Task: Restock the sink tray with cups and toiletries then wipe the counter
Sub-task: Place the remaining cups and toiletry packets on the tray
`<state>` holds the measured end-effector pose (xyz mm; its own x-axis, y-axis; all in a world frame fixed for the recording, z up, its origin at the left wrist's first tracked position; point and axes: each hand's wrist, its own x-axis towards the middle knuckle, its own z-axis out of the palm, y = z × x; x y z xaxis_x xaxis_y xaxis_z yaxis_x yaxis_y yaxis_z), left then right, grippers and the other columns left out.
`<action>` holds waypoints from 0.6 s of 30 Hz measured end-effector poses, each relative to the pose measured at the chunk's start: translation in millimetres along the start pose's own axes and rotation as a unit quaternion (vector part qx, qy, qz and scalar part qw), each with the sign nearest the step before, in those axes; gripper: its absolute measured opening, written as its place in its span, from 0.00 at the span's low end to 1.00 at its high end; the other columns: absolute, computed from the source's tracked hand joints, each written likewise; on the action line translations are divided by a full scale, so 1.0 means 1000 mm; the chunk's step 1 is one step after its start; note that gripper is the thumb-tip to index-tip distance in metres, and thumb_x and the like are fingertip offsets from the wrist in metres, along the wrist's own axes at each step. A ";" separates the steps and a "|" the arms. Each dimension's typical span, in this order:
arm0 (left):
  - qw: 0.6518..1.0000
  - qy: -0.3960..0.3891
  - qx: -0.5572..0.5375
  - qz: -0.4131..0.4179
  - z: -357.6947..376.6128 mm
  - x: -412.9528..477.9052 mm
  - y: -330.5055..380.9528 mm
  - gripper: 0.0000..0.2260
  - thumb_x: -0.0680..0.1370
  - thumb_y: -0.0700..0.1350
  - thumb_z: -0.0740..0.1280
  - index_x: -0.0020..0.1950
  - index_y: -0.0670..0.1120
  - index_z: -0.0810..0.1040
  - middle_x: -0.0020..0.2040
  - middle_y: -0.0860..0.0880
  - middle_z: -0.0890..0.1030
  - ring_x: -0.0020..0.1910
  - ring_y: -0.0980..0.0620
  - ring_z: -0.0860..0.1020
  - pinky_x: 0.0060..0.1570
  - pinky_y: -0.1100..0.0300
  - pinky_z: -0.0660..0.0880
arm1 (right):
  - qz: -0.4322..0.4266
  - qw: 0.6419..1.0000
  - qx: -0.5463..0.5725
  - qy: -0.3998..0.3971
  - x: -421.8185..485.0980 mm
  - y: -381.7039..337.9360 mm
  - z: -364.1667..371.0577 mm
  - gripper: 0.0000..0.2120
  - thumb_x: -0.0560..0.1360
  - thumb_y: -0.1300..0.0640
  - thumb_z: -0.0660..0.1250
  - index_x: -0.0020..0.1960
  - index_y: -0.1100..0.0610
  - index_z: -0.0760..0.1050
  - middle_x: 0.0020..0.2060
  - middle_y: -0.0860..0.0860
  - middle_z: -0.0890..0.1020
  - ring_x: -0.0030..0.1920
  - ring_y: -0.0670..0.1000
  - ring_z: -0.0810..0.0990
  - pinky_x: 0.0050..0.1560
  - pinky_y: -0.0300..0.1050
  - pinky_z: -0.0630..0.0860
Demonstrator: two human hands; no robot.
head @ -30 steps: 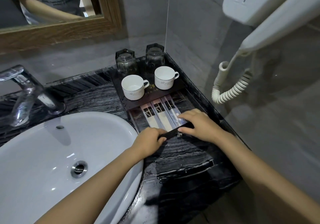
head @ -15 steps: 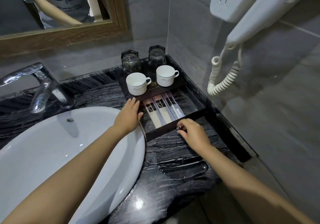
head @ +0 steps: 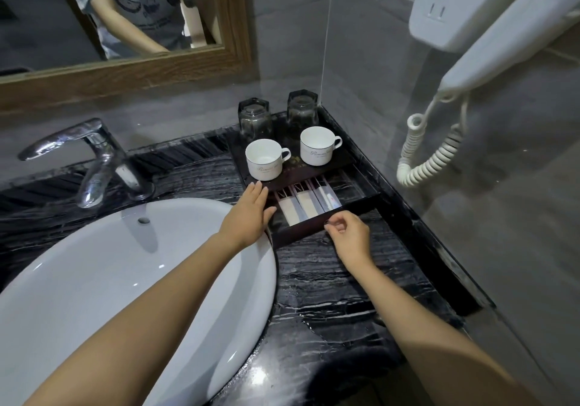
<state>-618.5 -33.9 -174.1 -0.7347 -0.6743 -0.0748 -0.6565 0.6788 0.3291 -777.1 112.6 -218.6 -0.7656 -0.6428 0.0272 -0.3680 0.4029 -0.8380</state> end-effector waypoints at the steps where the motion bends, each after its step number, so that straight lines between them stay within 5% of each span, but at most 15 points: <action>1: 1.000 -0.001 0.000 0.002 -0.001 0.000 0.000 0.26 0.81 0.51 0.53 0.75 0.39 0.52 0.78 0.42 0.51 0.77 0.47 0.46 0.74 0.58 0.44 | -0.001 1.000 0.001 0.002 0.004 -0.001 0.003 0.02 0.72 0.64 0.70 0.44 0.60 0.78 0.44 0.54 0.80 0.35 0.43 0.74 0.42 0.40 0.75; 11: 1.000 0.011 -0.001 0.022 0.003 -0.001 -0.005 0.29 0.80 0.55 0.53 0.76 0.41 0.51 0.78 0.44 0.49 0.77 0.49 0.45 0.73 0.60 0.41 | -0.022 0.999 -0.035 -0.016 0.047 -0.020 0.027 0.02 0.73 0.63 0.69 0.45 0.62 0.78 0.46 0.56 0.80 0.36 0.46 0.74 0.42 0.38 0.70; 18: 0.990 0.021 0.138 0.023 0.017 -0.003 -0.004 0.34 0.79 0.61 0.49 0.75 0.41 0.43 0.78 0.42 0.43 0.77 0.46 0.42 0.74 0.55 0.39 | -0.025 0.997 -0.066 -0.028 0.065 -0.032 0.038 0.03 0.74 0.63 0.68 0.46 0.62 0.77 0.48 0.58 0.79 0.40 0.49 0.75 0.44 0.40 0.70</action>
<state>-616.2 -29.5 -191.1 -0.7612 -0.6480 -0.0254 -0.6482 0.7590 0.0614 -795.2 33.7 -210.9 -0.7146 -0.6987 0.0336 -0.4741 0.4484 -0.7578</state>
